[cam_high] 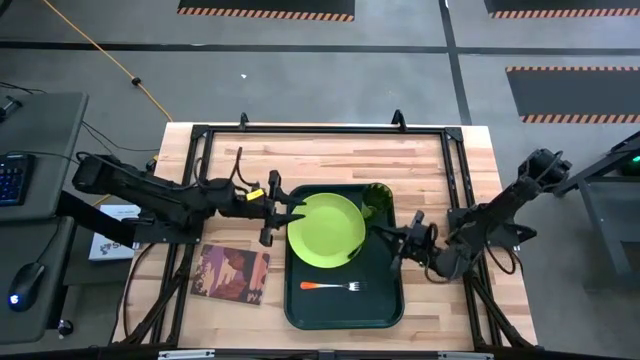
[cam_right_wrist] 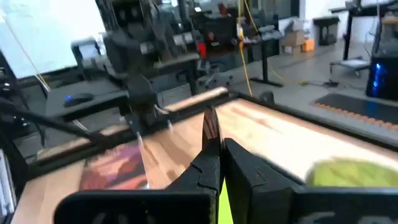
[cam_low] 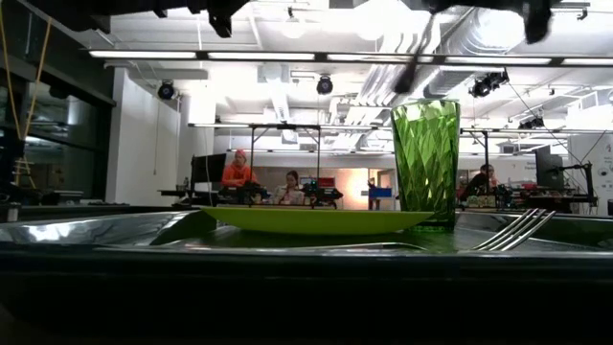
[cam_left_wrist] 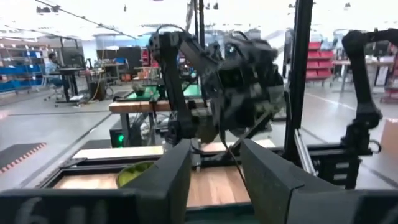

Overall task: Pick and place plate/cup/fork/spoon on tray
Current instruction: Put the black spoon on the black serving tray in between the green plate and orange fork

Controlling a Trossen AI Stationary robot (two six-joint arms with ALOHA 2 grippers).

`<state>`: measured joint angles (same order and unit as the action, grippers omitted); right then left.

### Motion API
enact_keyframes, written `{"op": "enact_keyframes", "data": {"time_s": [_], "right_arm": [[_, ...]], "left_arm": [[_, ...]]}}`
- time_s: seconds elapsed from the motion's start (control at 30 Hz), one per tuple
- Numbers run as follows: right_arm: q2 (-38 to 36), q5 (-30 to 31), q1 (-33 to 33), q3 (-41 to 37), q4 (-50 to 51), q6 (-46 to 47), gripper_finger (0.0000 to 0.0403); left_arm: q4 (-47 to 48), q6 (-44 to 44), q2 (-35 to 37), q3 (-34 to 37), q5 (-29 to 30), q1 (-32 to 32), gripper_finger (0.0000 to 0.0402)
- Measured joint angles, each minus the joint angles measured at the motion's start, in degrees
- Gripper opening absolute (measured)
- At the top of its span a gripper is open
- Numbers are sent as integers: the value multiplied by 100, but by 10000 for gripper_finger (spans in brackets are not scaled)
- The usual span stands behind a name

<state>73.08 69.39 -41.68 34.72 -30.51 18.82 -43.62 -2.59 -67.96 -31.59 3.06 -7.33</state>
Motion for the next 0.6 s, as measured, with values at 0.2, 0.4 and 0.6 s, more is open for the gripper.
{"op": "enact_keyframes", "data": {"time_s": [0.2,0.4,0.6], "right_arm": [[0,-1064,467,0,-2051,-2073,0],[0,-2185,1001,2,-3652,-3583,0],[0,-3085,1597,2,-4037,-3790,0]], "left_arm": [[4,-7,-156,-73,5,-1,197],[4,-6,-330,-238,14,-22,246],[-19,147,-663,-464,14,-18,257]]}}
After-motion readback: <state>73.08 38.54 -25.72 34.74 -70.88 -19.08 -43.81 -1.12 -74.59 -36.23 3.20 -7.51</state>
